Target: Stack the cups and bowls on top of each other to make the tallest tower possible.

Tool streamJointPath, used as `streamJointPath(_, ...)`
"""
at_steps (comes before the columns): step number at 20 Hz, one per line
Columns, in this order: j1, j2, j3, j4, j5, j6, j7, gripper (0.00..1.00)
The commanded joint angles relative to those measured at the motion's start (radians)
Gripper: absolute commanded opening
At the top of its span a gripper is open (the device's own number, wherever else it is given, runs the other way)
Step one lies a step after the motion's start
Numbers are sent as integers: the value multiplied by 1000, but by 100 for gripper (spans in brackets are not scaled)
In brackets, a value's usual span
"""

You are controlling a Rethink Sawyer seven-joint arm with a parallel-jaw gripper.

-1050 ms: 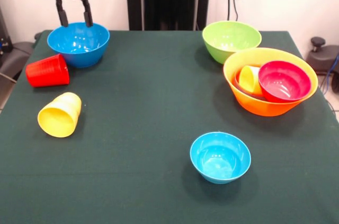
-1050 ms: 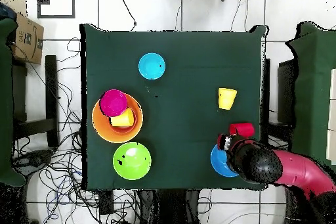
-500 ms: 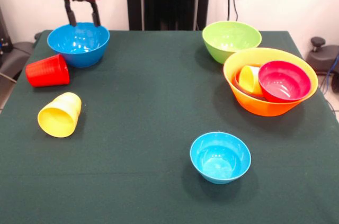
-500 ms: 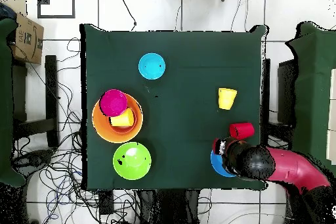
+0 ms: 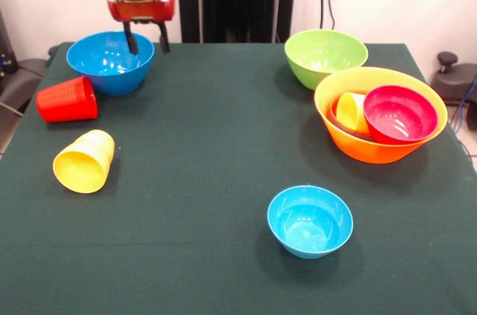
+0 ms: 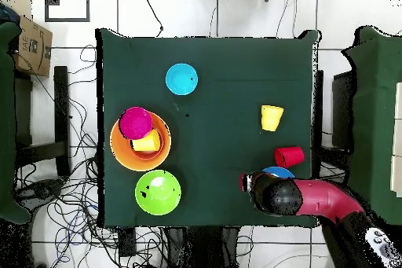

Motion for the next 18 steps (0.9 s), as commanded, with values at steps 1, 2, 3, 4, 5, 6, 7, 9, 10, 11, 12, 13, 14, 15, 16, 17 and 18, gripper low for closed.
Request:
streamJointPath(1,73,113,-93,-69,-74,-140,146,100)
streamJointPath(2,81,124,-103,-80,-72,-148,145,100)
streamJointPath(3,90,135,-113,-90,-69,-155,143,100)
streamJointPath(4,97,145,-125,-98,-68,-165,141,100)
streamJointPath(5,105,162,-143,-111,-71,-179,142,100)
streamJointPath(6,109,170,-153,-117,-72,-186,138,100)
streamJointPath(7,112,183,-166,-128,-77,-197,135,100)
streamJointPath(9,116,203,-192,-145,-84,-216,123,100)
streamJointPath(10,117,212,-206,-153,-88,-226,118,100)
streamJointPath(11,119,221,-219,-161,-92,-236,113,100)
streamJointPath(12,118,228,-227,-166,-92,-243,106,100)
streamJointPath(13,121,235,-243,-174,-97,-248,101,100)
streamJointPath(14,120,239,-250,-177,-98,-254,96,100)
streamJointPath(15,118,243,-259,-181,-97,-249,90,100)
streamJointPath(16,117,244,-263,-182,-98,-253,85,100)
streamJointPath(17,115,240,-268,-180,-97,-246,79,100)
streamJointPath(18,113,236,-270,-178,-97,-247,74,100)
